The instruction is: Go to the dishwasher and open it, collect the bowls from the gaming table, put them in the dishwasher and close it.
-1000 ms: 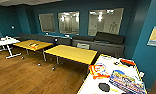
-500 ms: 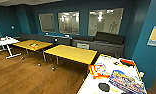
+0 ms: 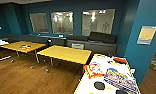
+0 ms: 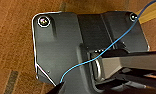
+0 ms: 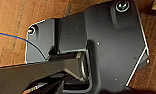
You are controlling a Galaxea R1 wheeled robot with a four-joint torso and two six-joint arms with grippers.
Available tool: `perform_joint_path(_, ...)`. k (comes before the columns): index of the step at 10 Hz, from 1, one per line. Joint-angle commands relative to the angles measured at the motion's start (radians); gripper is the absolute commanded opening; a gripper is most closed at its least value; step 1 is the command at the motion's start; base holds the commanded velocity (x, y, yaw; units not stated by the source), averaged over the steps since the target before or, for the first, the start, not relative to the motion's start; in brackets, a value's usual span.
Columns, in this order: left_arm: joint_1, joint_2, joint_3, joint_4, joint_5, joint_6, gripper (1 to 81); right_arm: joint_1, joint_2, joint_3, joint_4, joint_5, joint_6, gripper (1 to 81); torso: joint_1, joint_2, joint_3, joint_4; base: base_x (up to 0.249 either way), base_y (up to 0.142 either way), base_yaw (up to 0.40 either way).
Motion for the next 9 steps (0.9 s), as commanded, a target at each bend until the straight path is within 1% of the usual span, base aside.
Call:
perform_joint_path(1, -0.044, -0.006, 0.003, 0.010, 0.044, 0.003, 81.1, 0.036, -0.002, 0.004, -0.005, -0.049, -0.002, 81.1, 0.000, 0.000, 0.000, 0.000, 0.000, 0.000, -0.385)
perform_joint_path(7, -0.043, -0.004, 0.002, 0.003, 0.044, 0.003, 81.1, 0.033, -0.002, 0.004, -0.007, -0.047, -0.004, 81.1, 0.000, 0.000, 0.000, 0.000, 0.000, 0.000, -0.384)
perform_joint_path(8, -0.043, -0.006, 0.002, 0.002, 0.044, 0.003, 81.1, 0.033, -0.002, 0.004, -0.011, -0.047, -0.002, 81.1, 0.000, 0.000, 0.000, 0.000, 0.000, 0.000, -0.337)
perform_joint_path(9, -0.041, -0.008, 0.002, 0.000, 0.042, 0.003, 81.1, 0.033, -0.002, 0.004, -0.011, -0.047, -0.002, 81.1, 0.000, 0.000, 0.000, 0.000, 0.000, 0.000, -0.171)
